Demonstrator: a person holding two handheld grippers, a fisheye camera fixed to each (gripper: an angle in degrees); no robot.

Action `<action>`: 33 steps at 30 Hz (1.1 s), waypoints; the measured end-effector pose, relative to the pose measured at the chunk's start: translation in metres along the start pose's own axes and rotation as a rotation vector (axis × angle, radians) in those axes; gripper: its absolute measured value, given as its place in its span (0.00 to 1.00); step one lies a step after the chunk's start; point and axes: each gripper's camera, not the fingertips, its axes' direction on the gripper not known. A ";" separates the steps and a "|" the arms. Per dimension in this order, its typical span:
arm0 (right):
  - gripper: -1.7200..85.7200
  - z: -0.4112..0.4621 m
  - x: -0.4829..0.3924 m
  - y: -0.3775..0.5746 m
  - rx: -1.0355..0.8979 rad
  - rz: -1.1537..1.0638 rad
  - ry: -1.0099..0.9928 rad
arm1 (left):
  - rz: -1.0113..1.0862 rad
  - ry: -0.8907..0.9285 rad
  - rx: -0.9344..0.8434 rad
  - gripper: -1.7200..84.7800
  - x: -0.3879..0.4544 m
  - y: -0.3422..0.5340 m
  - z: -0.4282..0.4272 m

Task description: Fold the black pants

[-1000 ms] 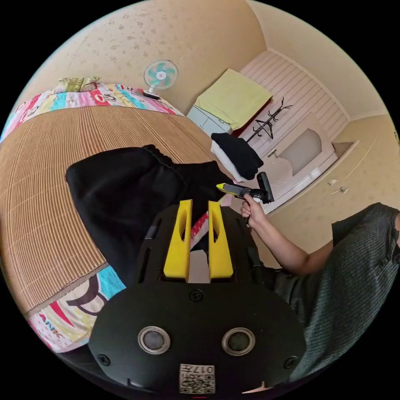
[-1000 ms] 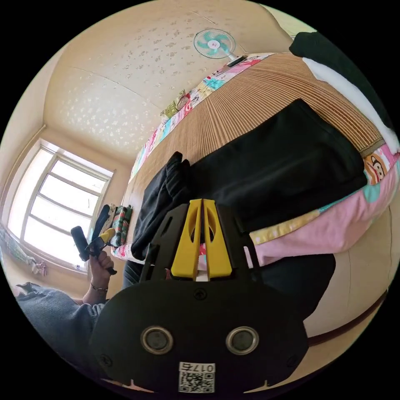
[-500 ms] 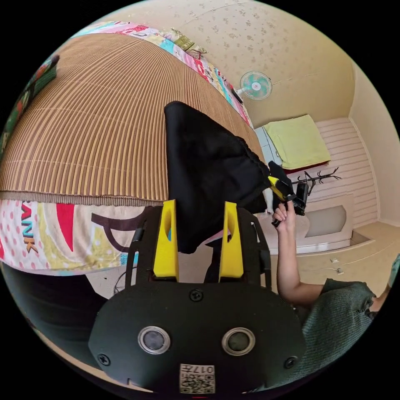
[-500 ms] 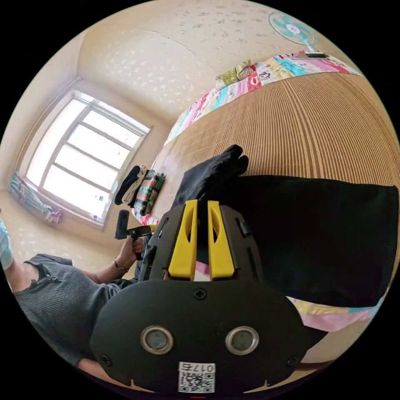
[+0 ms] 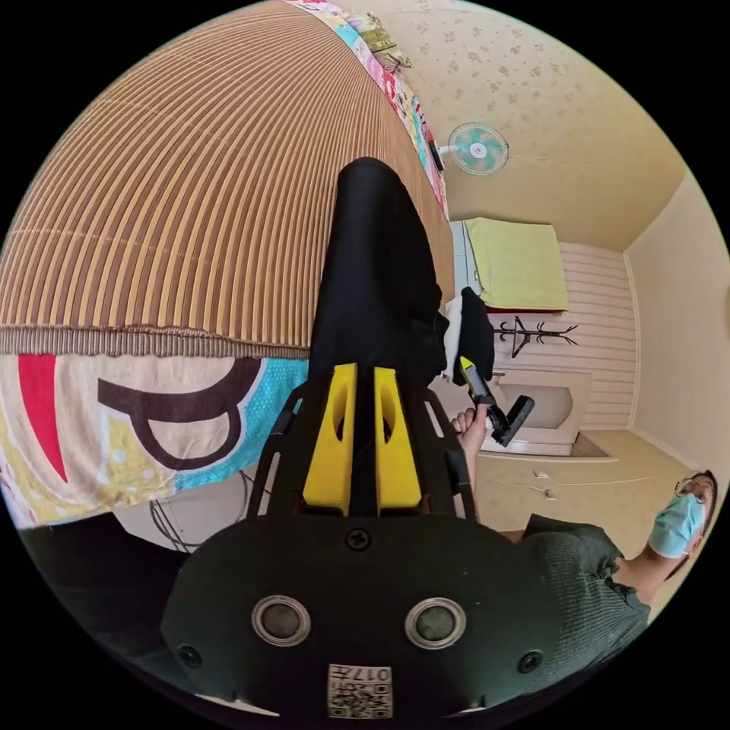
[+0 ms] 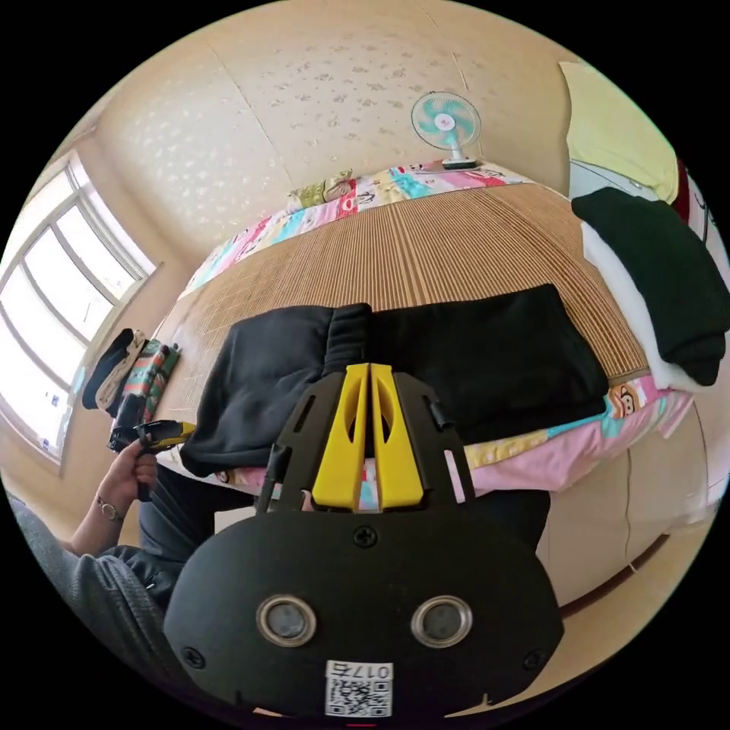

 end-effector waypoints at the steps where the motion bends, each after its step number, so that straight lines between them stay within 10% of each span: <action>1: 0.03 0.015 -0.005 -0.003 -0.041 -0.019 0.022 | 0.007 0.185 0.006 0.03 -0.012 0.000 -0.005; 4: 0.02 0.072 -0.021 -0.004 -0.155 0.049 0.092 | 0.095 0.448 0.100 0.01 -0.020 0.010 -0.032; 18: 0.02 0.079 -0.096 0.012 -0.145 0.052 -0.610 | 0.687 0.582 0.016 0.01 0.171 -0.058 0.024; 25: 0.02 0.072 -0.014 0.030 -0.305 0.356 -0.522 | 0.680 0.028 -0.015 0.07 0.177 -0.102 0.124; 33: 0.02 0.035 0.045 0.058 -0.047 0.453 -0.970 | 0.374 -0.642 0.222 0.17 0.055 -0.059 0.041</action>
